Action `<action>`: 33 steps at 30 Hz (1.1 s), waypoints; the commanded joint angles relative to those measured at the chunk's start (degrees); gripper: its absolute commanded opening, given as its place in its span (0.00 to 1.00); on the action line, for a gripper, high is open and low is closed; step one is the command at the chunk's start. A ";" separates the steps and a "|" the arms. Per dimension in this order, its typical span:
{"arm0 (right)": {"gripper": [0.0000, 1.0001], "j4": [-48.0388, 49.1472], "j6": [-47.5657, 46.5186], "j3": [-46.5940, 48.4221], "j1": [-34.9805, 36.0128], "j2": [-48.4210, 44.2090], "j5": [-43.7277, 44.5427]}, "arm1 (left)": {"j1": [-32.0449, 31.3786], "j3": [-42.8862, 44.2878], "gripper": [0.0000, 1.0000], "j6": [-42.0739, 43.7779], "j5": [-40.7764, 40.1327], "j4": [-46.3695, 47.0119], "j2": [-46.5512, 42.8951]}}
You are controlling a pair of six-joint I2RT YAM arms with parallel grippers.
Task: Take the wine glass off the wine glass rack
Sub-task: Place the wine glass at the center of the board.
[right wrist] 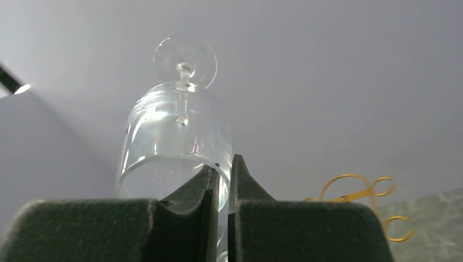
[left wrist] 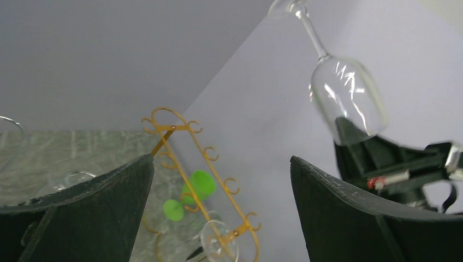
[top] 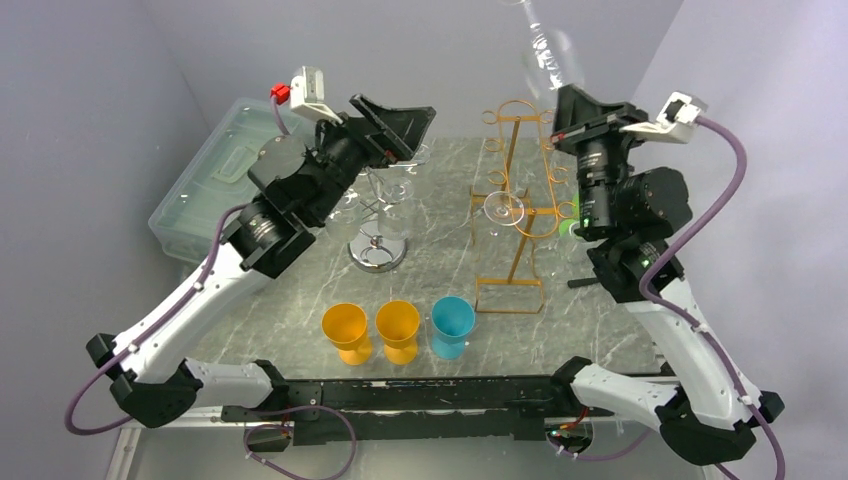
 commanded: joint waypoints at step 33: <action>0.00 -74.50 22.68 16.93 -45.02 7.27 0.32 | -0.15 3.95 0.99 29.95 14.04 -31.21 -10.16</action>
